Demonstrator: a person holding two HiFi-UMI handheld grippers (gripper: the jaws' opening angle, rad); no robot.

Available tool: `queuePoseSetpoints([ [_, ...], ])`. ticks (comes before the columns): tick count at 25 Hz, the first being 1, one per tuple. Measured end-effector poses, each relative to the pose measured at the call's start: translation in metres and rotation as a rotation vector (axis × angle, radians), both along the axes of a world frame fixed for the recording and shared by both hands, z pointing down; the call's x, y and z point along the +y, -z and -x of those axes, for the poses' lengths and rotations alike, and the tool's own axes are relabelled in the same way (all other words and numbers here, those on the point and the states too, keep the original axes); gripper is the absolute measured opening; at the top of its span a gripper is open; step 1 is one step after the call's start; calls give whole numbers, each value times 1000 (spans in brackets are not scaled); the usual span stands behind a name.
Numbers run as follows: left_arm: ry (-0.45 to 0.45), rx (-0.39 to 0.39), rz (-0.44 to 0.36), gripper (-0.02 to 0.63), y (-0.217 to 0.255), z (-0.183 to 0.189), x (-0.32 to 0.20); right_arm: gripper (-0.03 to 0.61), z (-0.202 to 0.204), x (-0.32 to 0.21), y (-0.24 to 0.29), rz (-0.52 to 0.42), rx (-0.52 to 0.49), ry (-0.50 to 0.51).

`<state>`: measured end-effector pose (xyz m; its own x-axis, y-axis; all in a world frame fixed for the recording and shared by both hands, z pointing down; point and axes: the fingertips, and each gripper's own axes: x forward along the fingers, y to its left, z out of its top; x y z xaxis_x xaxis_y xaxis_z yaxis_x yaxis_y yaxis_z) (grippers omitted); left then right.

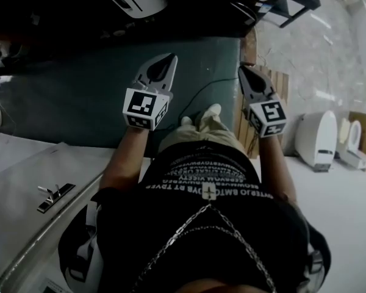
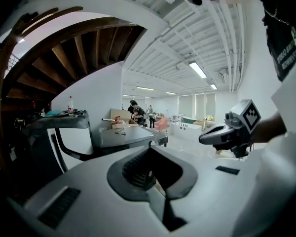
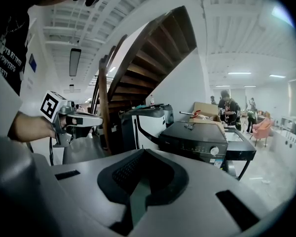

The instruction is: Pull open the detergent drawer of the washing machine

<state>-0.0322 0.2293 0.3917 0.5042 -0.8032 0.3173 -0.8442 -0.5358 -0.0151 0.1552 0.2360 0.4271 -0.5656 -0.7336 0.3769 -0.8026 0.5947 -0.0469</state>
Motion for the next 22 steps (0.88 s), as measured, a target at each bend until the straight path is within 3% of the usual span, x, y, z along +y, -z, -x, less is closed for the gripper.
queuePoseSetpoints([
  [6, -7, 10, 4, 3, -4, -8, -12, 3, -8, -6, 0, 18, -7, -11],
  [22, 86, -1, 5, 3, -3, 8, -72, 3, -11, -74, -4, 14, -9, 46],
])
